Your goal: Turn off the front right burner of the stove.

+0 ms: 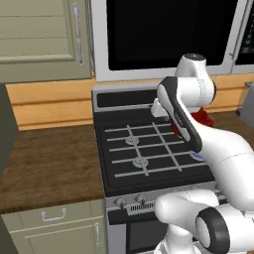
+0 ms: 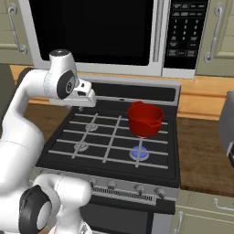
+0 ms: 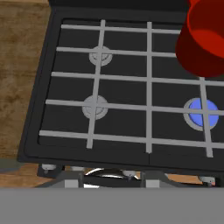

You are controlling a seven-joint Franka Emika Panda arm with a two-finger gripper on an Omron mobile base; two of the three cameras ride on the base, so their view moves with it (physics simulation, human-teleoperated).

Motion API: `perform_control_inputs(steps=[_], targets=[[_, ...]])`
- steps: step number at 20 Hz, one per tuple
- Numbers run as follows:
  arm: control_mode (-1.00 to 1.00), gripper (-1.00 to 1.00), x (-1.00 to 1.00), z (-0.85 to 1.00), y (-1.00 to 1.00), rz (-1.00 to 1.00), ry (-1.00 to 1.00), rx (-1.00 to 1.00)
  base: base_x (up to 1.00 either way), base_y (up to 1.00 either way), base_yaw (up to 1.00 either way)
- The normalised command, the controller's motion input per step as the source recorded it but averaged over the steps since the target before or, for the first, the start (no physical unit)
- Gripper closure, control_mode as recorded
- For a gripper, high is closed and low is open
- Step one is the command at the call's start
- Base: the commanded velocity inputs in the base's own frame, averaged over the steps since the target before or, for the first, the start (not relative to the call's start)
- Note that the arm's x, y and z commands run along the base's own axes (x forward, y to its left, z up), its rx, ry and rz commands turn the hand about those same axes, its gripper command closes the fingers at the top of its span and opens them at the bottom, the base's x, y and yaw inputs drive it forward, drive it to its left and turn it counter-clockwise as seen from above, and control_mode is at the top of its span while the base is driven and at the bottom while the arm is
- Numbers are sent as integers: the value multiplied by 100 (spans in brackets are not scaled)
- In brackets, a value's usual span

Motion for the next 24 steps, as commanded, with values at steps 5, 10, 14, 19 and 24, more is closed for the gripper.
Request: perform_control_inputs(steps=[5,10,14,19,24], targets=[[-100,-100,-60,-9,-35,-9,-1,6,0,0,0],[-100,-100,-100,-29,-93,-17,-8,11,0,0,0],[-100,-100,-87,-26,-80,-17,-1,3,0,0,0],[-100,-100,-87,-24,-78,-15,0,2,0,0,0],[-100,-100,-89,-26,-93,-14,0,3,0,0,0]])
